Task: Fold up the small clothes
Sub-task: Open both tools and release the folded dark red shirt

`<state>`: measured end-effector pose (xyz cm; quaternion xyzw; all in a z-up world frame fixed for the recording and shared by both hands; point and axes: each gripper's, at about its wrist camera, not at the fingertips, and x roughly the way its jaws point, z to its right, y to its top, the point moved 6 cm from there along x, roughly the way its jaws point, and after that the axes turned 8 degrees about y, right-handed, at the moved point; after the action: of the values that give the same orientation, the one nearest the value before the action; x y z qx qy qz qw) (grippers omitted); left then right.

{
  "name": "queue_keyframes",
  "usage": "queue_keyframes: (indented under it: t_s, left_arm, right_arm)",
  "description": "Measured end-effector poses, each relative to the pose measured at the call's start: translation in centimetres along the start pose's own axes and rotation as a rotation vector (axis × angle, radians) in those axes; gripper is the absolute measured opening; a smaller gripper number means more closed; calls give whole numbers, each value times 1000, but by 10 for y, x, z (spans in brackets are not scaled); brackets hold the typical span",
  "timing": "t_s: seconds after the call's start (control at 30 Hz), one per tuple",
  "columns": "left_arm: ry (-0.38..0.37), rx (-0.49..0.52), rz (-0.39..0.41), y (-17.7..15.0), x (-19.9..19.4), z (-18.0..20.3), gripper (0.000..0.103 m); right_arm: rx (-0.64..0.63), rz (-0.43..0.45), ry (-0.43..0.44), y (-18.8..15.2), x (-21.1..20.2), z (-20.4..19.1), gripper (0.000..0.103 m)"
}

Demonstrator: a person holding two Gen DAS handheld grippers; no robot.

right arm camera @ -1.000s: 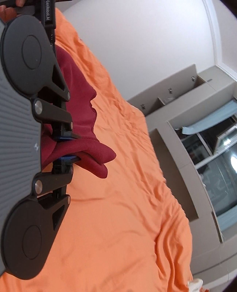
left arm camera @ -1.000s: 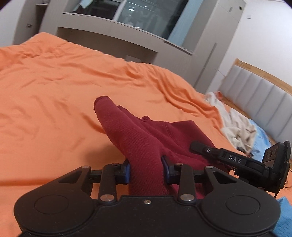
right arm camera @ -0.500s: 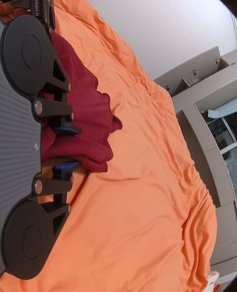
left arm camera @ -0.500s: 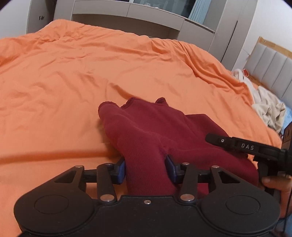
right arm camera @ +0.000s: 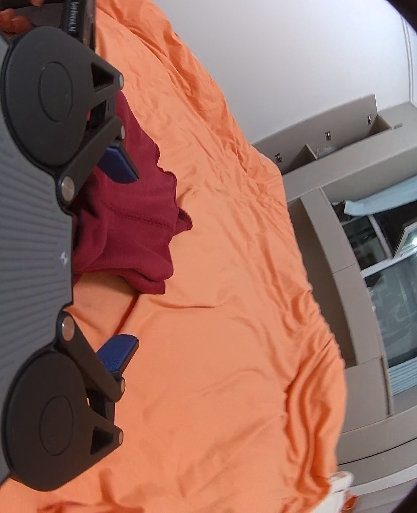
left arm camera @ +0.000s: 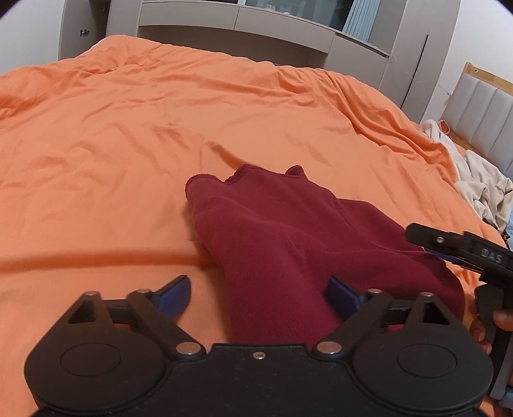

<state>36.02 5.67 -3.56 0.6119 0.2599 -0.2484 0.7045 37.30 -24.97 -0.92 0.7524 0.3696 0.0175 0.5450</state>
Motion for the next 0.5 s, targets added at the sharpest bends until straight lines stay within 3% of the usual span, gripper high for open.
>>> queue_keyframes:
  t_s: [0.17,0.3,0.5]
  left_arm:
    - [6,-14,23,-2,-8,-2,101]
    - [21,-47,30,-3,-13,-9,102]
    - [17,-94,37,-12,-27,-17,102]
  right_arm:
    - [-77,38,13,-5,-20,-22,103]
    - [-133,15,40,-15,-26,-38,103]
    - [-137,-31,-96,-27,-24,-24,103]
